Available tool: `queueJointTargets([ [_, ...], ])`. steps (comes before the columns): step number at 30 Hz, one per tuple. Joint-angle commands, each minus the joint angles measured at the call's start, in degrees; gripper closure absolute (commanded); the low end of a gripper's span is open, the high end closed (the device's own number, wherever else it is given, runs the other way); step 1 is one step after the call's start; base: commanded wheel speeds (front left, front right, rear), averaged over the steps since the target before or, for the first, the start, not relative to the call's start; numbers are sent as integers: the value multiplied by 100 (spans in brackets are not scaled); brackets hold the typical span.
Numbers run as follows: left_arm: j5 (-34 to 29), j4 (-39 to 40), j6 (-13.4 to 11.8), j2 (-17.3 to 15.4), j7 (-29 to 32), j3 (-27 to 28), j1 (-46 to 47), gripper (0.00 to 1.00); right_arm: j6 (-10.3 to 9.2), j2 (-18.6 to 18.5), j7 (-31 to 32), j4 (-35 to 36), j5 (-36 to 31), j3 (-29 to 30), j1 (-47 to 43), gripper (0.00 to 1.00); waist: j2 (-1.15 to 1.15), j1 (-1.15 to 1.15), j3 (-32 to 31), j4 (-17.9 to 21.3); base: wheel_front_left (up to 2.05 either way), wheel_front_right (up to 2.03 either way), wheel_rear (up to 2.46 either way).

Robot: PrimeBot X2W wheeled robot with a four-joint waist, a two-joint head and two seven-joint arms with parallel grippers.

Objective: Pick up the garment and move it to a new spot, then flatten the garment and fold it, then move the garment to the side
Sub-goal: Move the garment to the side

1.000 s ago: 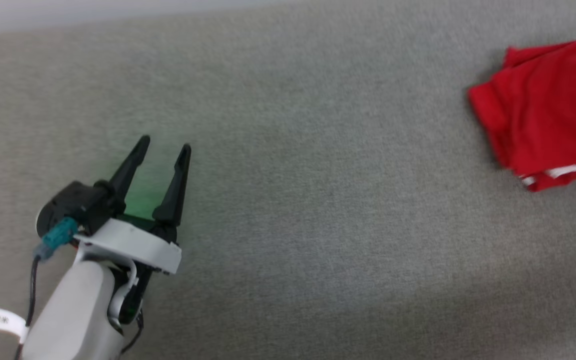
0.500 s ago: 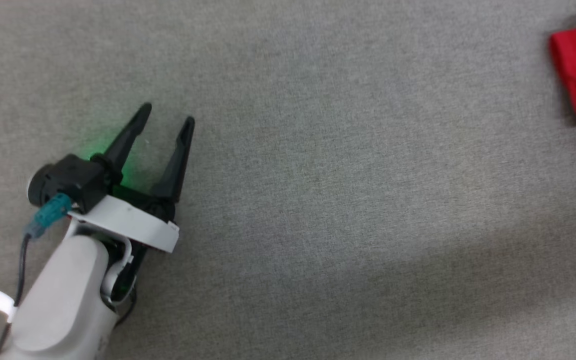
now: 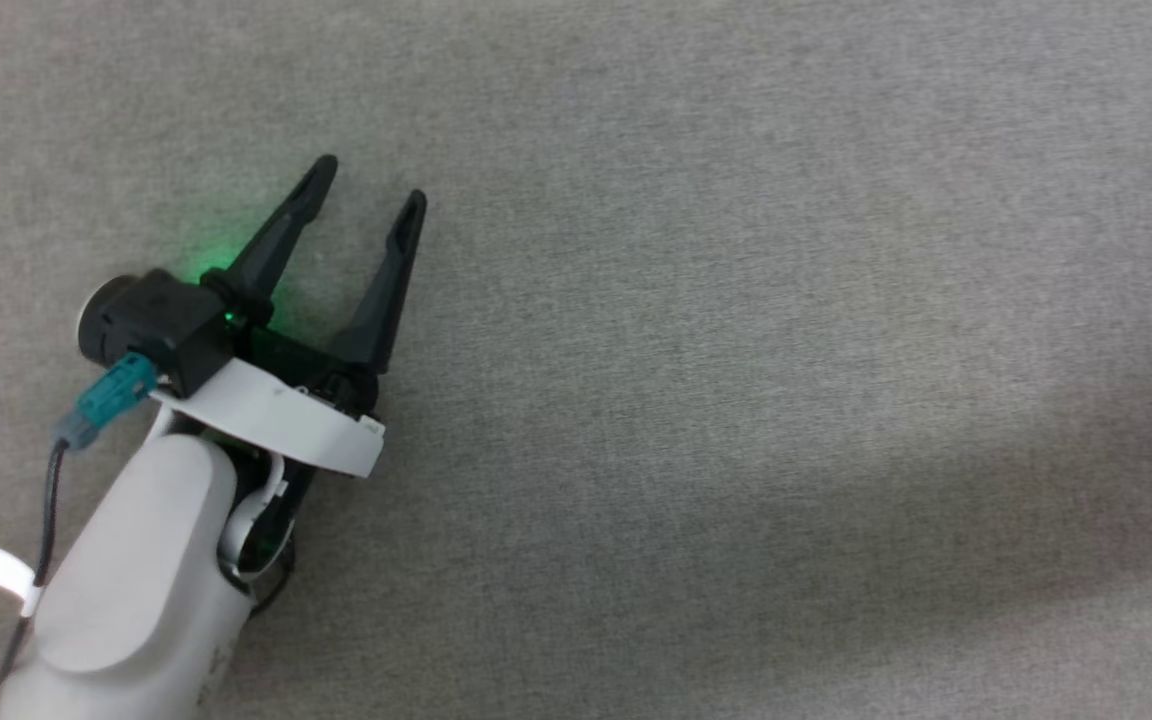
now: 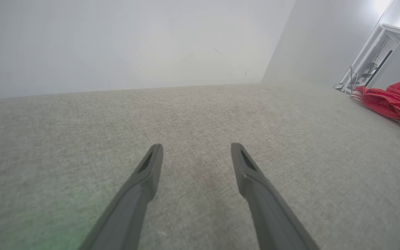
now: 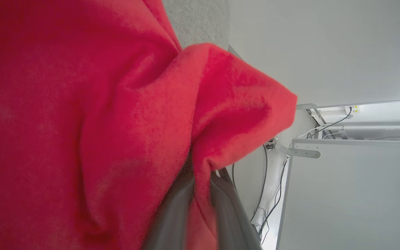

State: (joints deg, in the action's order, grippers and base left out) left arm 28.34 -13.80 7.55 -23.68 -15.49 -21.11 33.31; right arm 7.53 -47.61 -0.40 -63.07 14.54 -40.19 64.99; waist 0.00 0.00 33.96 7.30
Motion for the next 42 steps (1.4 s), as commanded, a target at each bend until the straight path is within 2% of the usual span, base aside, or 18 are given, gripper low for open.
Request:
queueJointTargets([
  [1, 50, -368, -21, -76, 70, 0, -172, 0, -8, 66, -4, -38, -5, 43, -58, 100, 0, 0, 41, -62, 0, 0, 0],
  [9, 72, -394, -26, -97, 71, 109, -284, 0, -8, 305, -44, -500, -235, 409, 156, 100, 0, 0, -54, -152, 0, 0, 0],
  [10, 78, -383, -26, -78, 71, 113, -303, 0, -8, 313, -85, -542, -274, 446, 166, 75, 0, 0, -90, -160, 0, 0, 0],
  [12, 89, -352, -26, -29, 69, 116, -341, 0, -8, 309, -138, -651, -300, 568, 211, 54, 0, 0, -180, -178, 0, 0, 0],
  [13, 93, -340, -25, -3, 68, 111, -355, 0, -8, 308, -165, -689, -329, 601, 224, 25, 0, 0, -228, -186, 0, 0, 0],
  [14, 100, -323, -21, 35, 63, 113, -364, 0, -9, 306, -191, -737, -317, 662, 231, 0, 0, 0, -291, -197, 0, 0, 0],
  [21, 136, -308, -19, 133, 42, 197, -495, 0, -9, 261, -429, -935, -354, 954, 124, 0, 0, 0, -801, -285, 0, 0, 0],
  [27, 180, -386, -18, 160, 42, 425, -857, 0, -9, 404, -680, -1006, -194, 1208, -117, 0, 0, 0, -1412, -378, 0, 0, 0],
  [30, 178, -400, -18, 191, 42, 566, -1125, 0, -8, 588, -919, -1020, -75, 1375, -268, 0, 0, 0, -1719, -433, 0, 0, 0],
  [35, 93, -416, -18, 238, 43, 828, -1586, 0, -9, 1105, -1322, -964, 393, 1774, -624, 0, 0, 0, -2174, -493, 0, 0, 0],
  [42, 16, -393, -36, 306, 42, 1226, -2196, 0, -8, 1669, -1473, -127, 1001, 1906, -1448, 0, 0, 0, -2749, -574, 0, 0, 0],
])
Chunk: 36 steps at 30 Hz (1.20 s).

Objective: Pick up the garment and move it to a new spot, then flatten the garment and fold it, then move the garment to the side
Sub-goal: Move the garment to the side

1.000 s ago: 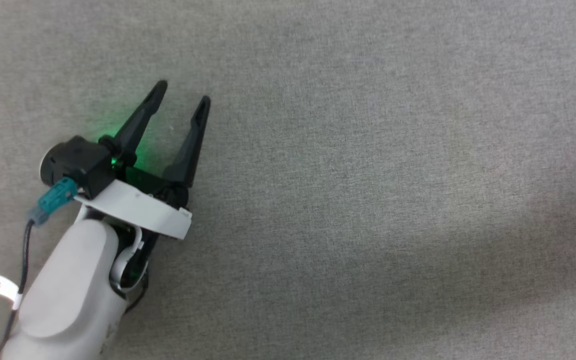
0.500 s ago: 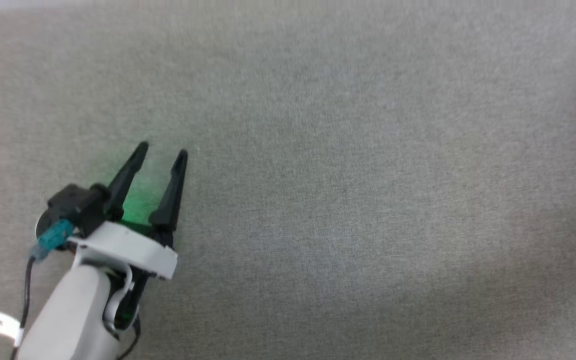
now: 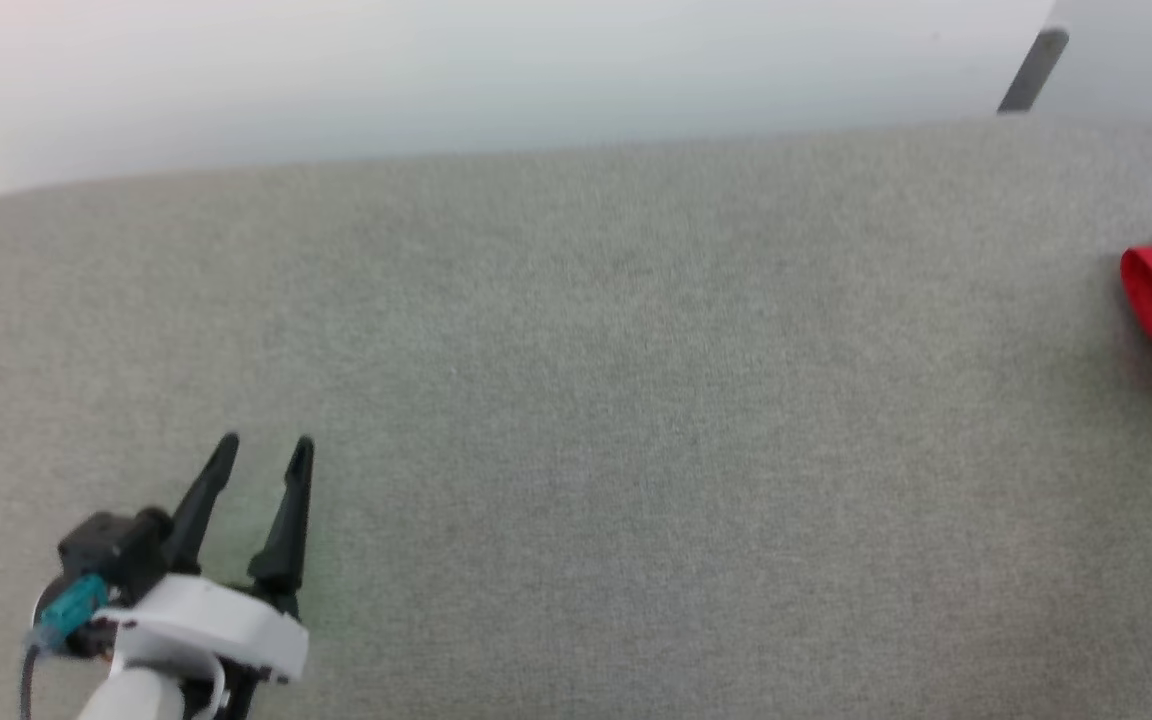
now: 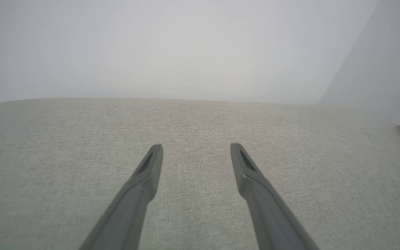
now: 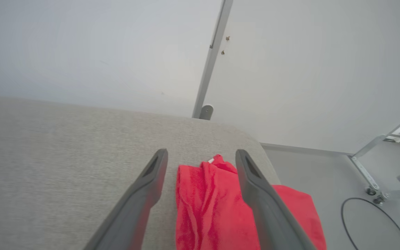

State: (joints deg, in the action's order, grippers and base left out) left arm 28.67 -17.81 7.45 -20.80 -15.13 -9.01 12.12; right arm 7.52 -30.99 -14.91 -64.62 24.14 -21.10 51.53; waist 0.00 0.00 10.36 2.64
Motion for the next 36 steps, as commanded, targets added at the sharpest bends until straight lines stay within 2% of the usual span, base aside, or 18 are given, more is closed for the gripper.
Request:
queueJointTargets([
  [1, -29, 11, -21, 21, 7, 67, -156, 0, -8, 24, -22, 226, 103, -4, -225, 0, 0, 0, -451, -119, 0, 0, 0],
  [8, -75, 80, -72, 54, 7, 371, -648, 0, -7, 230, -27, 1594, 403, 198, -1278, 0, 0, 0, -860, -183, 0, 0, 0],
  [16, -108, 123, -62, 68, 7, 567, -1070, 0, -7, 520, -28, 2770, 107, 673, -2508, 0, 0, 0, -1159, -298, 0, 0, 0],
  [36, -319, 365, -3, 342, 7, 1210, -1619, 0, -7, 1236, -29, 4389, -724, 1469, -4412, 0, 0, 0, -1394, -365, 0, 0, 0],
])
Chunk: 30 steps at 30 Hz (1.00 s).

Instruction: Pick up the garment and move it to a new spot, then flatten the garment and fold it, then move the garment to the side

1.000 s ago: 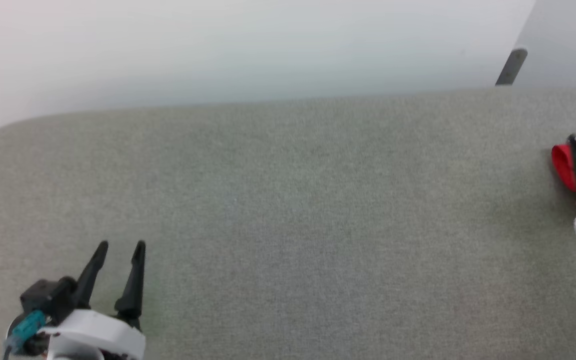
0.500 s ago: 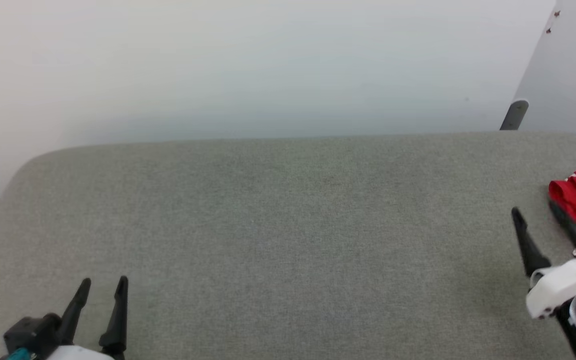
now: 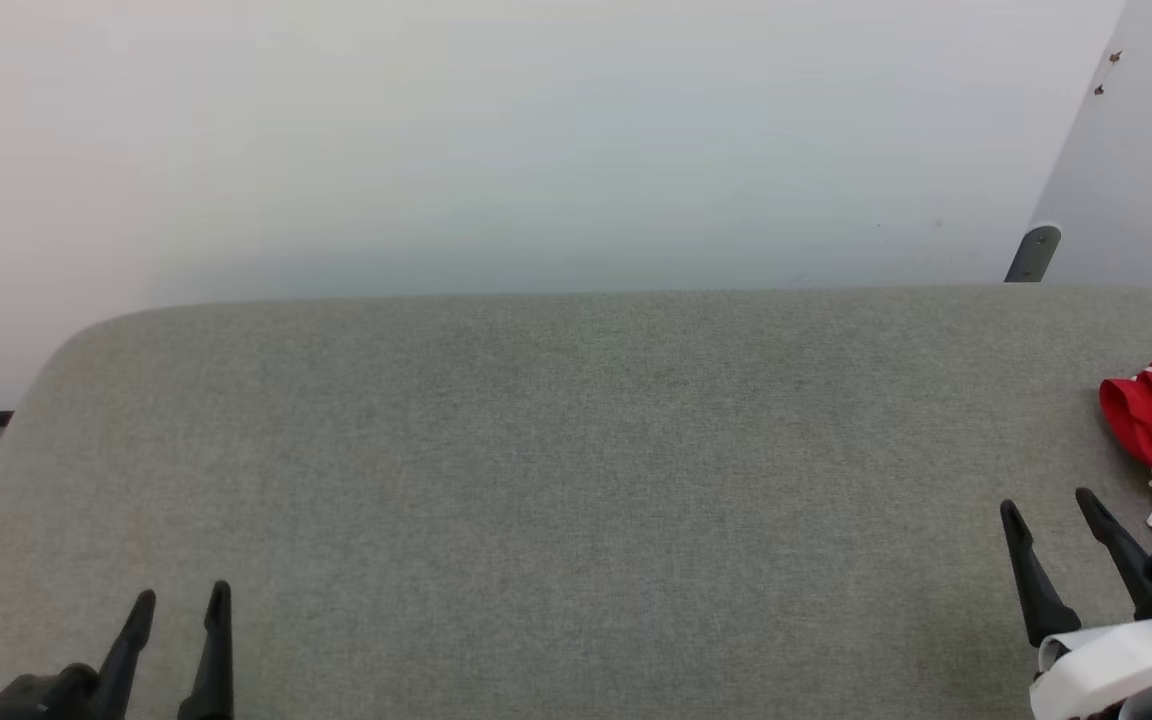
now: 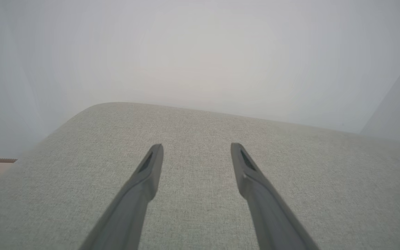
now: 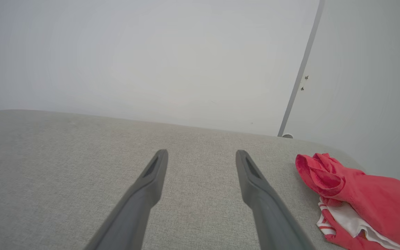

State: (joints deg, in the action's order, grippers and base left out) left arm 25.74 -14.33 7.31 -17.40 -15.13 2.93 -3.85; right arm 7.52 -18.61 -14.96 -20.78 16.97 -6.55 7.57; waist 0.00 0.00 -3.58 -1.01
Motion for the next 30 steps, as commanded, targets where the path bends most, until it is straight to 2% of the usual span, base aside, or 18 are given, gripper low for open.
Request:
queueJointTargets([
  [1, -27, 28, 14, -1, 7, 21, -26, 0, -7, 28, -24, 39, -29, 47, -79, 0, 0, 0, -4, -6, 0, 0, 0],
  [18, -214, 55, 21, 7, 7, -66, -95, 0, -7, 281, -25, 300, -263, 208, -556, 0, 0, 0, -7, 24, 0, 0, 0],
  [30, -160, 119, 22, -57, 7, -75, -83, 0, -7, 284, -25, 380, -297, 168, -565, 0, 0, 0, -3, 29, 0, 0, 0],
])
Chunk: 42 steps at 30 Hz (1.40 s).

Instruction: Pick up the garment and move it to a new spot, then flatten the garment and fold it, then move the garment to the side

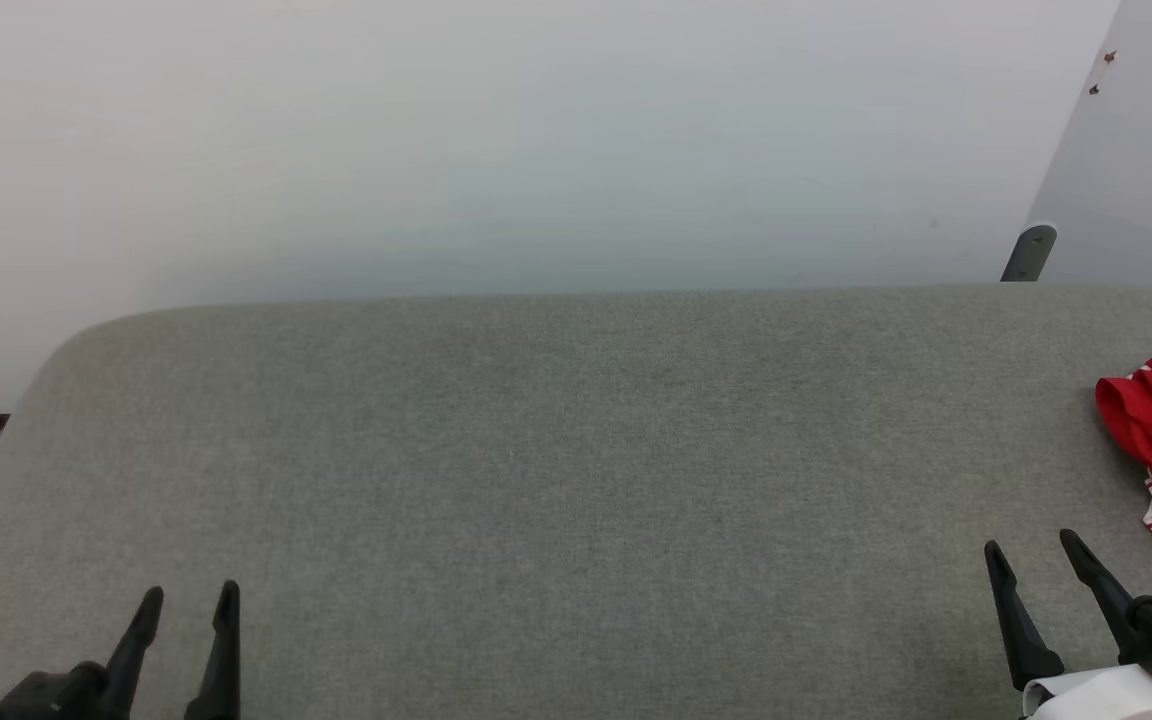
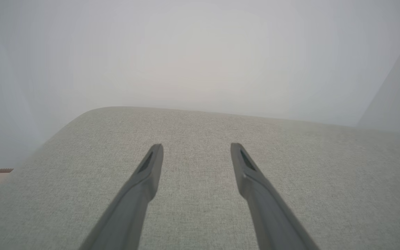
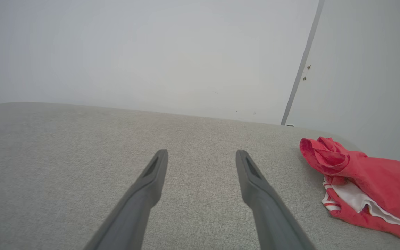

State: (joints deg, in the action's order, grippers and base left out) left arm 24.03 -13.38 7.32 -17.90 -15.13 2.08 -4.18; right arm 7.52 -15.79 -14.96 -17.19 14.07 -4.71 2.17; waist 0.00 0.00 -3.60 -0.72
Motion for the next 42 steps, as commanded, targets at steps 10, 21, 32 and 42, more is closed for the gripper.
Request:
queueJointTargets([
  [10, 43, 106, 20, 23, 7, 63, -62, 0, -7, -7, -25, 119, -33, -30, 10, 0, 0, 0, -13, -4, 0, 0, 0],
  [21, 549, -102, 0, 286, 174, 50, -23, 100, 0, 179, 191, -65, 562, 54, -78, 100, 0, 0, 1, 0, 0, 0, 0],
  [32, 1498, -86, 3, 466, 471, 111, 144, 100, -1, 344, 481, 9, 1660, 215, -5, 100, 0, 0, 35, 6, 0, 0, 0],
  [42, 2262, -77, 6, 611, 711, 158, 279, 100, -1, 479, 716, 61, 2544, 345, 66, 100, 0, 0, 67, 12, 0, 0, 0],
])
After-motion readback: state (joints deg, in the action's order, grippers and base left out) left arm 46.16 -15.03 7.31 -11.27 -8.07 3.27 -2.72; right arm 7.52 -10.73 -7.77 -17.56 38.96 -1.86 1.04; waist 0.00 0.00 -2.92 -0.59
